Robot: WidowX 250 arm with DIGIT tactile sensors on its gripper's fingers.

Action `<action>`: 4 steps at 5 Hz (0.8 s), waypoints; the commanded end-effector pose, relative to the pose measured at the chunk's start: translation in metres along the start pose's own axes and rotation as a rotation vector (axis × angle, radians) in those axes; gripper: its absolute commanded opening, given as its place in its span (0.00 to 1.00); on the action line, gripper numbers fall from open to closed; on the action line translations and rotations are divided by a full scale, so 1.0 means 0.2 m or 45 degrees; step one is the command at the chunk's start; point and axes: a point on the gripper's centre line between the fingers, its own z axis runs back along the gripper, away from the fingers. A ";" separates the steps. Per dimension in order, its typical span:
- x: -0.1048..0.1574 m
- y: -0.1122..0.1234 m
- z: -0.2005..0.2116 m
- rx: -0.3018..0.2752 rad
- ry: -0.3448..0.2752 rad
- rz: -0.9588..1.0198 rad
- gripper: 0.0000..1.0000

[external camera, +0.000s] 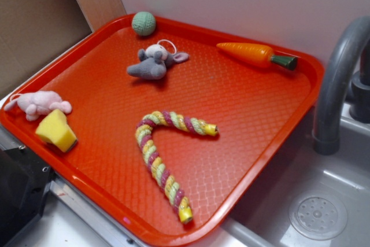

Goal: Grab the multicolored rope.

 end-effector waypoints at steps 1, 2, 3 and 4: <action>0.00 0.00 0.00 0.000 0.000 0.000 1.00; 0.17 -0.07 -0.03 0.086 0.073 -0.309 1.00; 0.32 -0.25 -0.10 0.148 0.069 -0.634 1.00; 0.35 -0.45 -0.20 0.156 0.085 -0.956 1.00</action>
